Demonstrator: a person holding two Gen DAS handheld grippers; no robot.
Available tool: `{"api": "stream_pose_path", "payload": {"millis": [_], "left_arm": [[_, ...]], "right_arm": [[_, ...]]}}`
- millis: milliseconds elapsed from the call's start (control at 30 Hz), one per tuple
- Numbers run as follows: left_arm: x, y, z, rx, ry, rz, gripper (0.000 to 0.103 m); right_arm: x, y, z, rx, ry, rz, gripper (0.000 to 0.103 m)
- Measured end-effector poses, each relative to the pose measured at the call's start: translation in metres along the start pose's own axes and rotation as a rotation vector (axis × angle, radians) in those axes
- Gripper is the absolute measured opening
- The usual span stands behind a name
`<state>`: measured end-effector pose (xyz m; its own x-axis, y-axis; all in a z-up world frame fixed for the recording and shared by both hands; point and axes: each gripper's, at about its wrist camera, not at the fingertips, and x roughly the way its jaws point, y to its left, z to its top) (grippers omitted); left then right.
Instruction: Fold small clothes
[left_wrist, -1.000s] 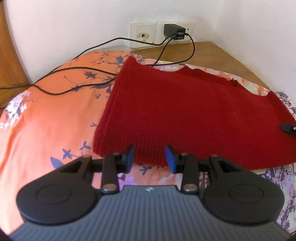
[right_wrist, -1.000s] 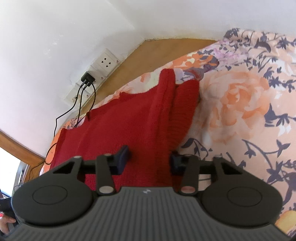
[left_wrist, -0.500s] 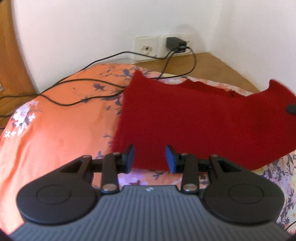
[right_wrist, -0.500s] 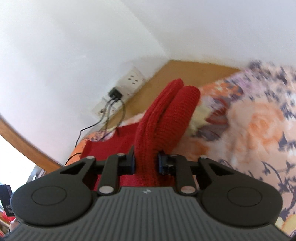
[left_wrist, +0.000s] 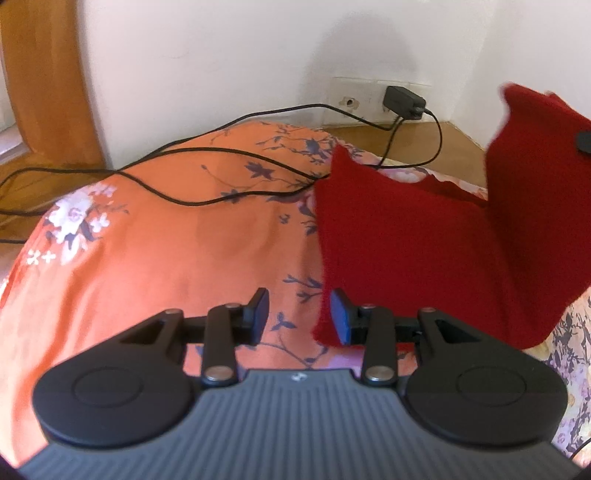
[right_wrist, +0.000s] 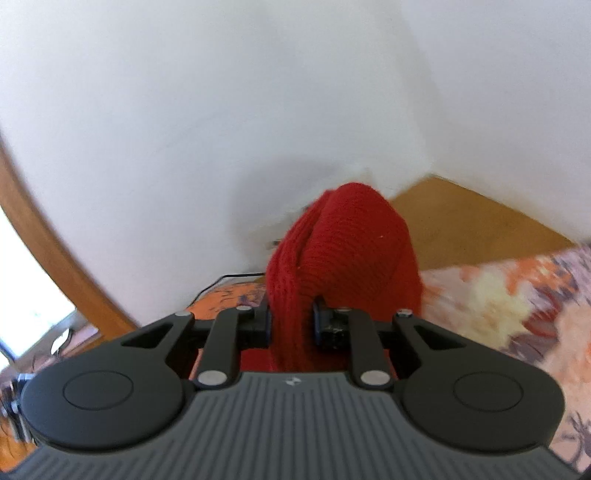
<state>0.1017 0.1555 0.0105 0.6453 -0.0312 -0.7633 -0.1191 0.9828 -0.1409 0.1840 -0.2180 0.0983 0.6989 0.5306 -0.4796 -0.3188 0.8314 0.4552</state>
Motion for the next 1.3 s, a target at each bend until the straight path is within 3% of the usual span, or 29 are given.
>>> {"api": "stream_pose_path", "payload": {"millis": [133,267,433,567,733,900,1133,1300], "left_arm": [[0.002,0.016,0.001,-0.008,0.004,-0.007,0.039],[0.005,0.033,0.0,-0.026,0.005,-0.021,0.039],[0.009,0.048,0.0,-0.073,0.007,-0.047,0.039],[0.012,0.052,0.003,-0.073,0.004,-0.059,0.039],[0.017,0.048,0.012,-0.053,0.003,-0.101,0.039],[0.017,0.032,0.024,0.01,-0.007,-0.133,0.039],[0.016,0.004,0.045,0.078,-0.029,-0.205,0.039],[0.023,-0.019,0.056,0.081,-0.01,-0.274,0.039]], "right_arm": [[0.037,0.051,-0.004,-0.103,0.045,0.0,0.02],[0.083,0.089,-0.022,-0.195,0.146,-0.004,0.02],[0.139,0.116,-0.057,-0.274,0.255,-0.06,0.02],[0.163,0.133,-0.083,-0.352,0.28,-0.09,0.022],[0.158,0.148,-0.096,-0.437,0.253,-0.119,0.032],[0.141,0.159,-0.099,-0.439,0.204,-0.056,0.055],[0.094,0.163,-0.089,-0.358,0.142,-0.037,0.065],[0.06,0.136,-0.081,-0.273,0.081,-0.112,0.071]]}}
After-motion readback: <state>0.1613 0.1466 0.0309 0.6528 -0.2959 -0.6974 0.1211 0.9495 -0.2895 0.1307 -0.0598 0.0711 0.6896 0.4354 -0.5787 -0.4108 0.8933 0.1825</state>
